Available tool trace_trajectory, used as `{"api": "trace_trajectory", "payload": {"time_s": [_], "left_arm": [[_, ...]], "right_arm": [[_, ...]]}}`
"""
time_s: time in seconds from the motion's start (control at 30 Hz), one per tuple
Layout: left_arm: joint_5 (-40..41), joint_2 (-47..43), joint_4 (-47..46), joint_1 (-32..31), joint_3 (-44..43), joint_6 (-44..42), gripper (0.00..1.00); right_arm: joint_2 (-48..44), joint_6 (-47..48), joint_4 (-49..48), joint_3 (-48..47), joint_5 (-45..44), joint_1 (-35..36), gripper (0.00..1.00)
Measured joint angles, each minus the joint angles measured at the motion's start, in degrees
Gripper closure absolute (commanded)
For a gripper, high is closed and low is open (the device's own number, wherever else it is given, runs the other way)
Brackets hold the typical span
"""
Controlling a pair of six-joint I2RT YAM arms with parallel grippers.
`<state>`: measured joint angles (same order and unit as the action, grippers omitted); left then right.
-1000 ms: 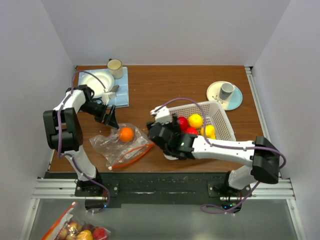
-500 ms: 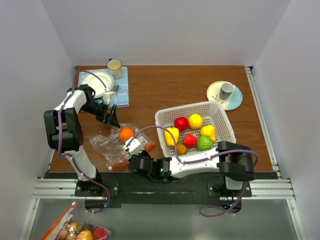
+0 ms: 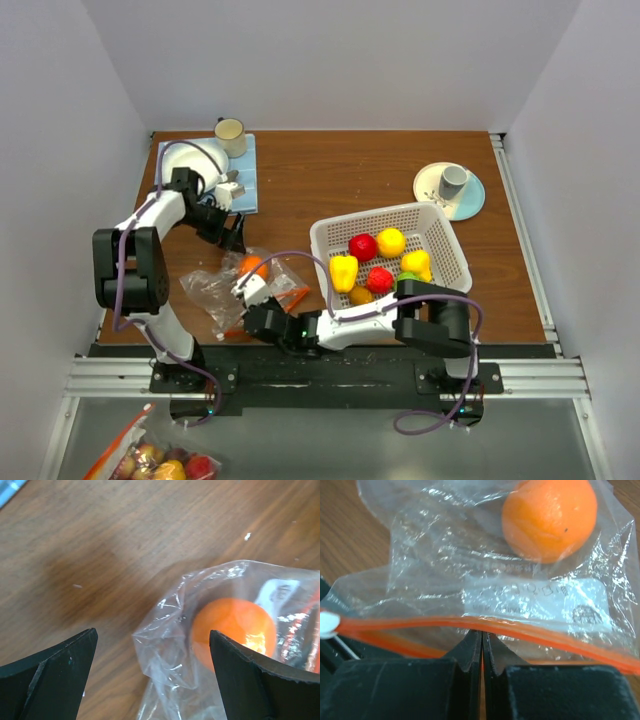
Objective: Open the zip-top bag and remove the fake food
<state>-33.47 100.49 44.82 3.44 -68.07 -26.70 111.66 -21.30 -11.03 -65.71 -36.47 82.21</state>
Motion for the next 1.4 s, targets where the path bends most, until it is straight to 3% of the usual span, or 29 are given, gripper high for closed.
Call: {"api": "trace_trajectory", "payload": {"time_s": [0.07, 0.1, 0.33, 0.63, 0.67, 0.8, 1.07, 1.17, 1.2, 1.27, 1.4], "left_arm": [[1.16, 0.0, -1.22, -0.17, 0.39, 0.26, 0.0], [1.66, 0.0, -1.75, -0.33, 0.63, 0.26, 0.0], [3.37, 0.0, -3.37, -2.49, 2.73, 0.15, 0.0], [6.49, 0.0, -4.46, -9.27, 5.16, -1.11, 0.0], [6.56, 0.0, -4.42, -9.51, 5.18, -1.44, 0.0], [6.88, 0.0, -4.37, -9.75, 5.18, -1.95, 0.0], [8.33, 0.0, -4.55, -9.99, 5.2, -2.03, 0.0], [9.03, -0.02, -4.76, -9.97, 5.2, -2.01, 0.0], [9.42, -0.09, -4.87, -9.97, 5.25, -2.01, 0.0], [10.08, -0.46, -5.35, -9.94, 5.75, -2.01, 0.0], [12.59, -1.7, -6.6, -9.94, 7.37, -2.05, 0.0]], "right_arm": [[0.35, -0.48, -0.7, -0.04, 0.92, -1.81, 0.3], [0.5, -0.7, -1.22, -0.04, 1.62, -3.02, 0.17], [3.1, 1.16, -4.52, -1.03, 4.72, -9.49, 0.11], [5.29, 4.87, -8.24, -3.13, 6.62, -10.23, 0.12], [5.53, 5.09, -8.37, -3.69, 6.8, -10.23, 0.14], [6.08, 5.27, -8.48, -4.9, 7.67, -10.27, 0.38], [3.19, 2.58, -8.02, -1.14, 8.72, -10.27, 0.41], [0.7, 1.6, -6.47, 1.27, 8.83, -10.27, 0.6], [0.37, 1.33, -5.79, 1.44, 8.85, -10.27, 0.79], [0.22, 1.01, -5.46, 1.51, 8.92, -10.29, 0.99], [-1.42, 0.92, -3.58, 2.51, 9.03, -10.27, 1.0]]}}
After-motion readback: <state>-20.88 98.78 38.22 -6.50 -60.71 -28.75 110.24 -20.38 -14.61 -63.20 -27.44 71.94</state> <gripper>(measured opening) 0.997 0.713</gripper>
